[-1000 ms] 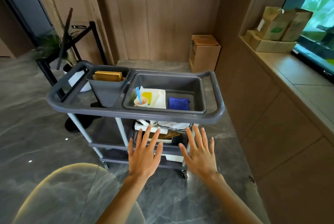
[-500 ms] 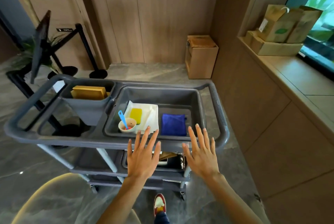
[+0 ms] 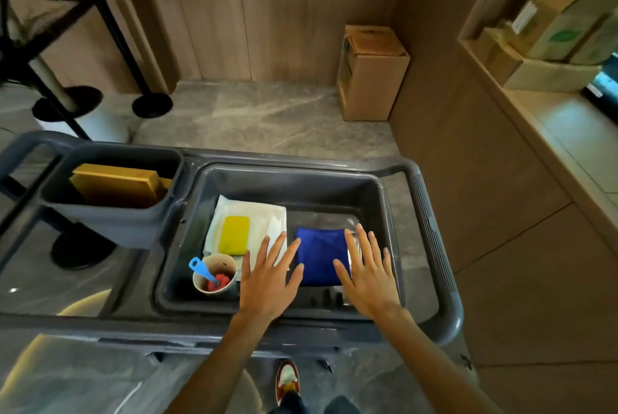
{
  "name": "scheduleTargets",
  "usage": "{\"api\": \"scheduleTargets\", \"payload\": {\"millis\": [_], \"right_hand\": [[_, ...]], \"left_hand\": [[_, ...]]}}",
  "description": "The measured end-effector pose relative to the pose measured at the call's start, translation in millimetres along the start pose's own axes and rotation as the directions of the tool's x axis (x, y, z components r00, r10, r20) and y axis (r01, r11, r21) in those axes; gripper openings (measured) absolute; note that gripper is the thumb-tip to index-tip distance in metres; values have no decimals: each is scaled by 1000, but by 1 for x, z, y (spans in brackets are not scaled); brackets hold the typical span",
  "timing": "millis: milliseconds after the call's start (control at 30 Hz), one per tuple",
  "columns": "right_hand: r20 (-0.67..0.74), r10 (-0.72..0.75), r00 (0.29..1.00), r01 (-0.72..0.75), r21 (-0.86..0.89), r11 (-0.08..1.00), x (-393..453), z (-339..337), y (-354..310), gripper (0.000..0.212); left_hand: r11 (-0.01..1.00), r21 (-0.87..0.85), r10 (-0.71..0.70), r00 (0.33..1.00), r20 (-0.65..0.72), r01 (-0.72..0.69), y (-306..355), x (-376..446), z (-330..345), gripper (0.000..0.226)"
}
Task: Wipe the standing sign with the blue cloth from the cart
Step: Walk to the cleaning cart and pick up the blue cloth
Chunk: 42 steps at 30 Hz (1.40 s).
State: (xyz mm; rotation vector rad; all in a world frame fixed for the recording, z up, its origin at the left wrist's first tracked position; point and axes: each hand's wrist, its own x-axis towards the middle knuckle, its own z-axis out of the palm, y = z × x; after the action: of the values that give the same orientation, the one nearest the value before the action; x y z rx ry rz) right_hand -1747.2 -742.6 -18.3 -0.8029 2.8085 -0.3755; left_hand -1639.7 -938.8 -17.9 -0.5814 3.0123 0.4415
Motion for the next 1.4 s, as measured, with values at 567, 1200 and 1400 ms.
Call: {"api": "scheduleTargets", "payload": {"millis": [567, 1200, 1400], "right_hand": [[250, -92, 964, 43, 195, 980, 98, 46, 47, 55], [258, 68, 964, -129, 227, 965, 115, 83, 51, 41], [262, 68, 963, -137, 255, 957, 112, 86, 54, 44]], "left_hand": [[980, -195, -17, 986, 167, 50, -11, 98, 74, 49], [940, -285, -142, 975, 172, 187, -23, 116, 119, 44], [911, -337, -179, 964, 198, 238, -26, 114, 124, 49]]}}
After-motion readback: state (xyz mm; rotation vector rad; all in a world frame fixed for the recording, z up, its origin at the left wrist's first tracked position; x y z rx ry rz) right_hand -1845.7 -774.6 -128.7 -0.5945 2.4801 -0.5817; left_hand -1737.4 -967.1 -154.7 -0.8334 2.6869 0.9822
